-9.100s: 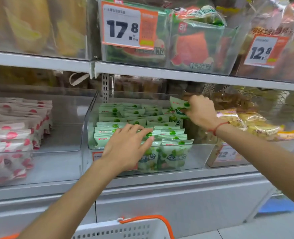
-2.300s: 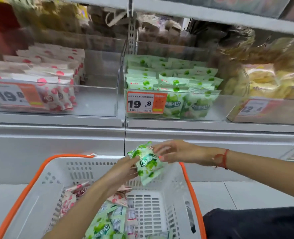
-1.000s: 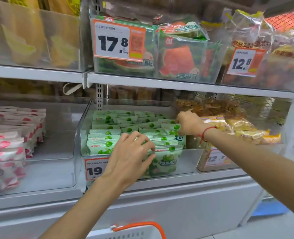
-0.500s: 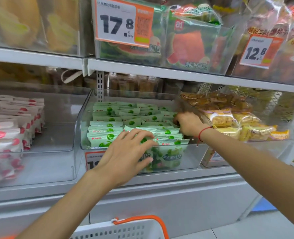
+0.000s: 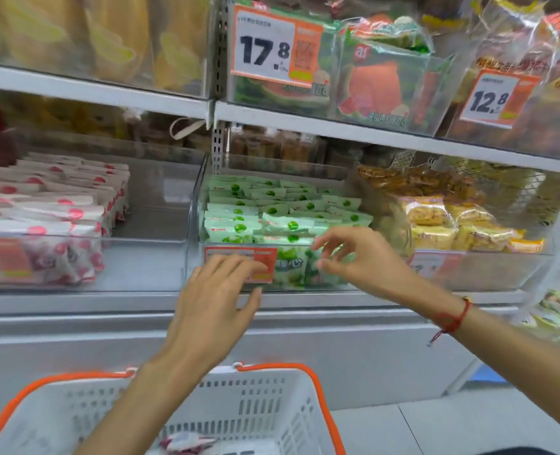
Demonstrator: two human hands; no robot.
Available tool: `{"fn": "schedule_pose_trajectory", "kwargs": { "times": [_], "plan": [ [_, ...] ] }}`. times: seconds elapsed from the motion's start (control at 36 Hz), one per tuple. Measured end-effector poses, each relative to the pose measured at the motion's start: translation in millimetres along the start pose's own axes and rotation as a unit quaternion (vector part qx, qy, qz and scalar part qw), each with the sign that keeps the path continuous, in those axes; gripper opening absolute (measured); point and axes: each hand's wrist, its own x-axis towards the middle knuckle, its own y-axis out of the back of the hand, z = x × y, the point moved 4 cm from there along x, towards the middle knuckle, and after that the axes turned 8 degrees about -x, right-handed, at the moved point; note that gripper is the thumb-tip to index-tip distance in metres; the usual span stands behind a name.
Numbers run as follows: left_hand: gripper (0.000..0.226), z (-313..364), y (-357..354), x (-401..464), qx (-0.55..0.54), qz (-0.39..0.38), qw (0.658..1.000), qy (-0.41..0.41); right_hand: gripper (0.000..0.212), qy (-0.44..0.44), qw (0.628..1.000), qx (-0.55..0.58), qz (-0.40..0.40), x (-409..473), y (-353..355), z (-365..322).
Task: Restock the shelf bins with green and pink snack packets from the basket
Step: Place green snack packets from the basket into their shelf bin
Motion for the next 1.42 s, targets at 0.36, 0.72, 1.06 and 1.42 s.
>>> {"fn": "schedule_pose_trajectory", "kwargs": {
  "times": [0.36,0.72,1.06,1.42],
  "plan": [
    [0.031,-101,-44,-186,0.032,-0.332,0.874,0.352,0.034,0.054,0.818,-0.080,-0.568,-95,-283,-27],
    [0.042,-102,-103,-323,0.055,-0.574,0.750,0.324,0.087,-0.061,0.749,-0.050,-0.658,-209,-401,-16],
    [0.011,-114,-111,-303,-0.152,-0.529,0.726,0.411,0.075,0.012,0.730,0.019,-0.683,-170,-386,-23],
    [0.079,-101,-35,-171,-0.425,-0.281,0.691,0.514,0.037,-0.007,0.844,0.077,-0.530,-28,-243,-22]
  ]
}}
